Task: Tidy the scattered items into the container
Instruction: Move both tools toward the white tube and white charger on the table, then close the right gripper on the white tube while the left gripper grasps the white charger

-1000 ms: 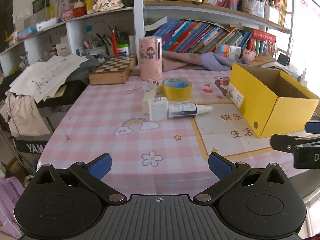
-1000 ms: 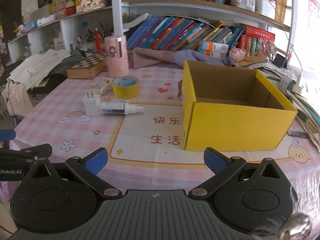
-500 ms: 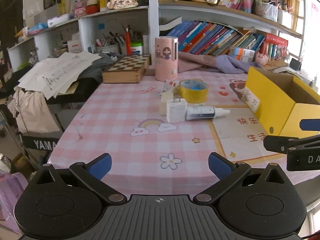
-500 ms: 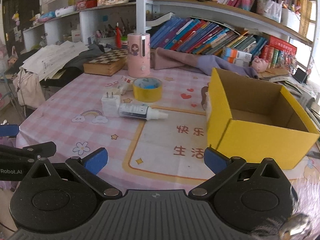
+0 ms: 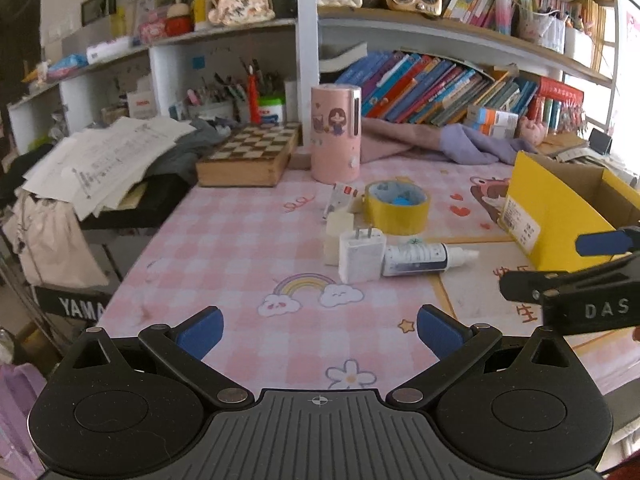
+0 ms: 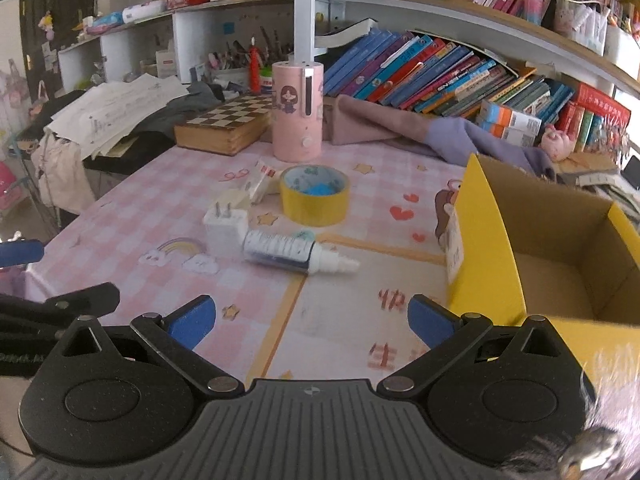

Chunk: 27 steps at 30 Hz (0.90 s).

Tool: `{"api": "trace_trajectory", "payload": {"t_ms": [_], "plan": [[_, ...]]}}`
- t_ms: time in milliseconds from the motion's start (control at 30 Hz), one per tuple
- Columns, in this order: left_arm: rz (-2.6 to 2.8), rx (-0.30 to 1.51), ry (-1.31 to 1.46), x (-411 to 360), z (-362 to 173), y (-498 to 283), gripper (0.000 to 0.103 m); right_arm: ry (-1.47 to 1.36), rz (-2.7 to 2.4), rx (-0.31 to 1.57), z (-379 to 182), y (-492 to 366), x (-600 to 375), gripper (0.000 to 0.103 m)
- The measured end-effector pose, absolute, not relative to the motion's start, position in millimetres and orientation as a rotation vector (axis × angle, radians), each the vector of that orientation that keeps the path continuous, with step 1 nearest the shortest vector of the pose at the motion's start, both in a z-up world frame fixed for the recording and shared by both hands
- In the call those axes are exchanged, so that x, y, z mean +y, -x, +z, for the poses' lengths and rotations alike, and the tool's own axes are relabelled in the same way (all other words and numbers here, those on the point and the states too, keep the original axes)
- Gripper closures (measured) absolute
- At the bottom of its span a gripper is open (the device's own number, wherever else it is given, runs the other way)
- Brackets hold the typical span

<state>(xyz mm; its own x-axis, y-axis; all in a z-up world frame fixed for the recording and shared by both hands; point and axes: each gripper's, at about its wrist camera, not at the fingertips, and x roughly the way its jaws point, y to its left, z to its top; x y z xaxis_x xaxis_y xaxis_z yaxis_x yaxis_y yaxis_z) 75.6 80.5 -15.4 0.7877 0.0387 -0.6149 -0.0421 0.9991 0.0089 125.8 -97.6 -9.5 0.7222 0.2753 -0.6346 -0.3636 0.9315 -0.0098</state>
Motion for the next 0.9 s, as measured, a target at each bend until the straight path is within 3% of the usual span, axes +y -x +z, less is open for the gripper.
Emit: {"api": "trace_trajectory", "payload": {"t_ms": [200, 633, 900], "plan": [[0.043, 0.720, 0.029, 85.7, -21.6, -103.8, 0.000, 0.135, 0.360, 0.715, -13.9, -157.5, -94.5, 0.004], [0.065, 0.768, 0.010, 90.1, -28.9, -141.8, 0.001, 0.173, 0.427, 0.780, -28.8, -213.0, -75.4, 0.027], [0.074, 0.798, 0.023, 95.6, -33.9, -154.6, 0.001, 0.274, 0.515, 0.860, -48.0, -249.8, -47.2, 0.035]]}}
